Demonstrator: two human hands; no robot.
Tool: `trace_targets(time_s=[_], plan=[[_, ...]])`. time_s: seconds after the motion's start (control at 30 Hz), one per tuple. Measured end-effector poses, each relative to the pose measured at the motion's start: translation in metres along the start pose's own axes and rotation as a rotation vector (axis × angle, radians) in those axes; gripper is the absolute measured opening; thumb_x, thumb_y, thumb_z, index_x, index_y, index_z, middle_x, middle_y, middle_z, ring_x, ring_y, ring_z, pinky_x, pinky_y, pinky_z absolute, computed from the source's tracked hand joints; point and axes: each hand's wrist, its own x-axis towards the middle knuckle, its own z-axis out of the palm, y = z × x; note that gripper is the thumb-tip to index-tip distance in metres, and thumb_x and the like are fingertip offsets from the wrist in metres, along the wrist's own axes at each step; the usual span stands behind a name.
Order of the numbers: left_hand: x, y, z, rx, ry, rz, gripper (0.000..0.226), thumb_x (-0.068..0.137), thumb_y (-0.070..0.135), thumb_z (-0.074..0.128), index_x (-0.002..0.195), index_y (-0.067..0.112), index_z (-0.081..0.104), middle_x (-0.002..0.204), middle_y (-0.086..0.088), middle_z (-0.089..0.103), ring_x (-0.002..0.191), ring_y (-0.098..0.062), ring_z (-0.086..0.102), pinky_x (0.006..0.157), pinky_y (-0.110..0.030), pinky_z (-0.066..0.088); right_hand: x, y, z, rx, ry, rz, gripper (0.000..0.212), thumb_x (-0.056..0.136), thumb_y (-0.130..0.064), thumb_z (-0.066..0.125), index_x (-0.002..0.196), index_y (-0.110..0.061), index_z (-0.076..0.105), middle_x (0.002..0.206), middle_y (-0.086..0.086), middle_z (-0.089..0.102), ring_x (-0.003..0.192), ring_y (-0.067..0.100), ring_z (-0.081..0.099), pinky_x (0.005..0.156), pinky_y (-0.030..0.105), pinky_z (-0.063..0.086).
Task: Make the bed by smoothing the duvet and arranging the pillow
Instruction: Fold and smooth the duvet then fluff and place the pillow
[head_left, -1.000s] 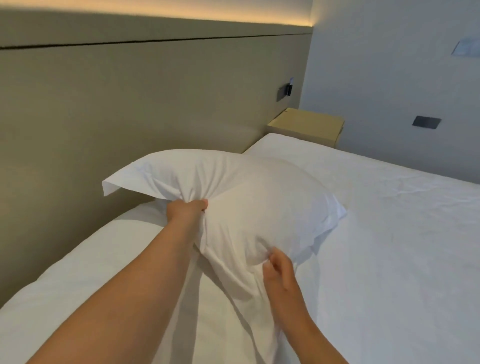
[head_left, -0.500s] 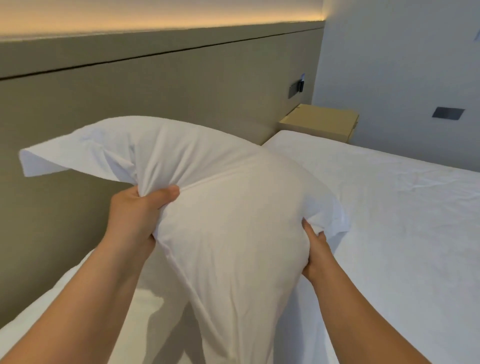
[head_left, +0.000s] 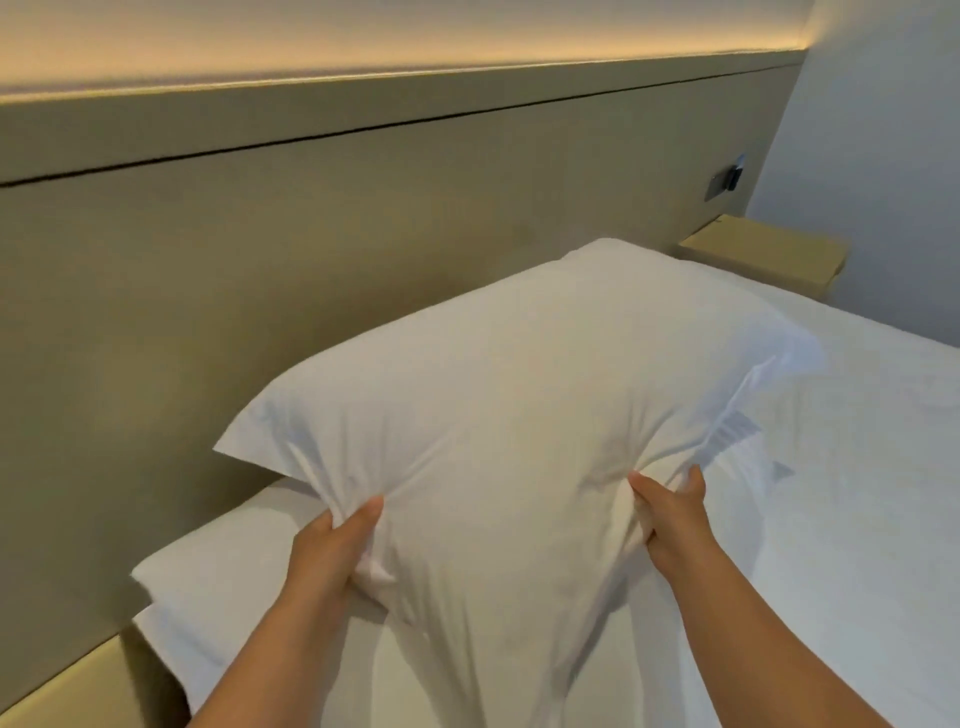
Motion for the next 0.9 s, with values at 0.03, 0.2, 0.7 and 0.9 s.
trace_targets(time_s=[0.03,0.2,0.7,0.9], plan=[[0.001,-0.002,-0.004,-0.028,0.021,-0.049,0.024,0.084,0.022,0.065,0.104,0.011,0.057,0.101,-0.013,0.064,0.093,-0.032,0.059,0.09,-0.045,0.047,-0.002,0.002,0.0,-0.013,0.001,0.003,0.078,0.088,0.0,0.055,0.148,-0.02,0.009,0.149,0.01,0.032,0.129,0.031,0.042,0.103,0.042,0.038],[-0.003,0.013,-0.004,-0.234,-0.028,-0.08,0.021,0.085,0.015,0.064,0.1,0.002,0.059,0.08,-0.008,0.062,0.072,-0.025,0.059,0.068,-0.033,0.048,-0.013,0.006,0.007,-0.062,0.031,-0.032,0.057,0.088,-0.001,0.054,0.14,-0.008,0.031,0.129,0.014,0.051,0.105,0.025,0.051,0.079,0.035,0.048],[-0.008,-0.033,-0.114,-0.034,-0.037,-0.181,0.076,0.074,0.051,0.066,0.136,0.013,0.041,0.128,-0.004,0.056,0.117,-0.028,0.052,0.103,-0.042,0.04,-0.041,0.022,0.048,-0.39,0.075,-0.014,0.092,0.085,-0.04,0.059,0.148,-0.018,-0.004,0.155,0.006,0.018,0.139,0.03,0.026,0.112,0.043,0.026],[-0.011,0.036,-0.073,0.697,0.406,0.612,0.104,0.072,0.045,0.07,0.148,0.019,0.004,0.158,-0.004,-0.001,0.145,-0.018,-0.004,0.111,-0.029,-0.018,-0.027,0.025,0.053,-0.427,0.137,-0.003,0.097,0.083,-0.035,0.063,0.148,-0.018,-0.008,0.152,0.01,0.024,0.137,0.033,0.029,0.112,0.045,0.027]])
